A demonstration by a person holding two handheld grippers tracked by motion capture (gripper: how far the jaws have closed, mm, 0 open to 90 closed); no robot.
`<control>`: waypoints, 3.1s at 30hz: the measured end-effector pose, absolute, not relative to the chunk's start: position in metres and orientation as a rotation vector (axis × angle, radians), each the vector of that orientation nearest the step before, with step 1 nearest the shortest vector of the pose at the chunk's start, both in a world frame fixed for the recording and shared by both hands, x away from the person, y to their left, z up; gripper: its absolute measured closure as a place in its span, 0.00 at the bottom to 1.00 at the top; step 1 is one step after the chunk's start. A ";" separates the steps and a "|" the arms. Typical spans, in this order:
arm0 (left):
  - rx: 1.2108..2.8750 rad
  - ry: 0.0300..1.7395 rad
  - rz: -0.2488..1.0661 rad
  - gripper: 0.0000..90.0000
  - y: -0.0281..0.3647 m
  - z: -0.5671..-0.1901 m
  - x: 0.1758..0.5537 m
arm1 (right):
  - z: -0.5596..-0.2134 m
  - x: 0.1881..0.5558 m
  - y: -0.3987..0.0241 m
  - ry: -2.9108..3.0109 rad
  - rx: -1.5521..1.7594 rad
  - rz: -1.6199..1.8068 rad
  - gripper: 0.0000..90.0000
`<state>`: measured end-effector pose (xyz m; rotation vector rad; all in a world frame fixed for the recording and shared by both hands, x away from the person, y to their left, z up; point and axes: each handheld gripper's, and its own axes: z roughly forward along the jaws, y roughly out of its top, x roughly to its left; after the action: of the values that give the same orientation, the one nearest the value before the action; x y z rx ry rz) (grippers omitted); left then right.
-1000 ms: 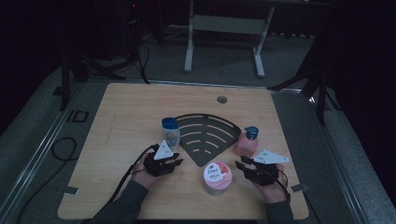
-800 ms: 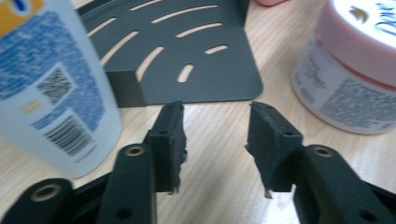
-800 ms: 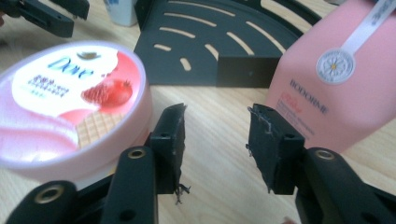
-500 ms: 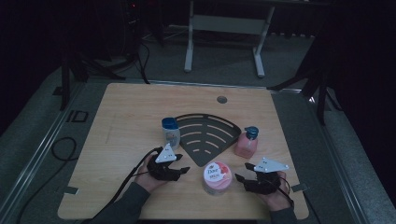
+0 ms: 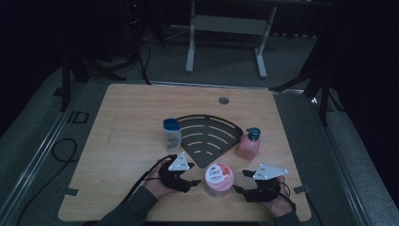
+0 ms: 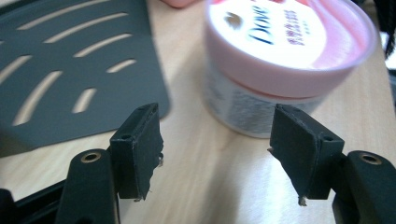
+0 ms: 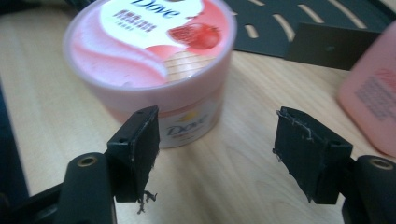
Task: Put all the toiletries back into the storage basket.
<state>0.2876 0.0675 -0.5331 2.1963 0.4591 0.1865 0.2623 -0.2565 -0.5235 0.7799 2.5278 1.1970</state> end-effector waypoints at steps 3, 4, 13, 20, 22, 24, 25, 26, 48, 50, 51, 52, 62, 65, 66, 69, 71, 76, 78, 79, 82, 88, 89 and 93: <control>2.209 0.421 0.158 0.37 0.057 -0.535 0.286 | -0.524 0.261 -0.254 2.553 0.747 1.208 0.33; 2.212 0.405 0.140 0.36 0.054 -0.535 0.286 | -0.524 0.261 -0.253 2.565 0.738 1.208 0.33; 2.234 0.332 0.091 0.35 0.046 -0.538 0.284 | -0.528 0.262 -0.245 2.638 0.641 1.217 0.32; 2.243 0.297 0.064 0.28 0.040 -0.537 0.287 | -0.528 0.267 -0.237 2.678 0.572 1.193 0.28; 2.257 0.284 0.065 0.27 0.040 -0.536 0.288 | -0.528 0.268 -0.234 2.691 0.554 1.198 0.27; 2.263 0.280 0.064 0.27 0.039 -0.534 0.289 | -0.528 0.269 -0.233 2.695 0.544 1.191 0.26; 2.272 0.268 0.065 0.26 0.038 -0.534 0.290 | -0.528 0.270 -0.232 2.698 0.538 1.191 0.26; 2.276 0.271 0.071 0.25 0.037 -0.533 0.290 | -0.528 0.271 -0.232 2.702 0.535 1.189 0.25; 2.378 0.198 0.111 0.22 0.026 -0.521 0.295 | -0.520 0.274 -0.227 2.748 0.472 1.091 0.24; 2.377 0.201 0.107 0.22 0.026 -0.521 0.295 | -0.520 0.274 -0.226 2.748 0.467 1.093 0.24; 2.376 0.203 0.106 0.22 0.027 -0.522 0.295 | -0.520 0.274 -0.226 2.749 0.468 1.093 0.24; 2.374 0.207 0.103 0.22 0.027 -0.522 0.295 | -0.519 0.274 -0.226 2.747 0.468 1.095 0.24; 2.366 0.215 0.113 0.22 0.031 -0.517 0.298 | -0.512 0.278 -0.223 2.743 0.442 1.096 0.24; 2.369 0.214 0.120 0.22 0.033 -0.515 0.299 | -0.512 0.280 -0.221 2.739 0.433 1.095 0.24; 2.369 0.216 0.122 0.22 0.034 -0.514 0.299 | -0.511 0.280 -0.221 2.737 0.431 1.094 0.24; 2.367 0.219 0.133 0.22 0.035 -0.513 0.300 | -0.510 0.283 -0.219 2.738 0.423 1.093 0.24; 2.364 0.226 0.137 0.22 0.036 -0.512 0.300 | -0.509 0.284 -0.217 2.740 0.418 1.091 0.24; 2.367 0.227 0.148 0.22 0.039 -0.510 0.303 | -0.506 0.288 -0.214 2.738 0.411 1.091 0.23; 2.362 0.237 0.149 0.22 0.040 -0.509 0.304 | -0.505 0.289 -0.213 2.737 0.410 1.090 0.23; 2.365 0.234 0.151 0.22 0.041 -0.508 0.305 | -0.505 0.291 -0.212 2.734 0.409 1.090 0.23; 2.364 0.241 0.161 0.22 0.041 -0.506 0.306 | -0.503 0.293 -0.211 2.734 0.408 1.090 0.23; 2.372 0.250 0.173 0.22 0.042 -0.504 0.310 | -0.501 0.299 -0.207 2.729 0.405 1.078 0.22; 2.371 0.255 0.175 0.22 0.042 -0.504 0.311 | -0.501 0.299 -0.207 2.728 0.407 1.076 0.22; 2.367 0.270 0.178 0.22 0.044 -0.504 0.315 | -0.499 0.304 -0.204 2.728 0.392 1.065 0.22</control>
<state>0.3148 0.0444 -0.5035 2.3673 0.2703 0.1784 0.3042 -0.2041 -0.4990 0.3918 2.7285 1.0648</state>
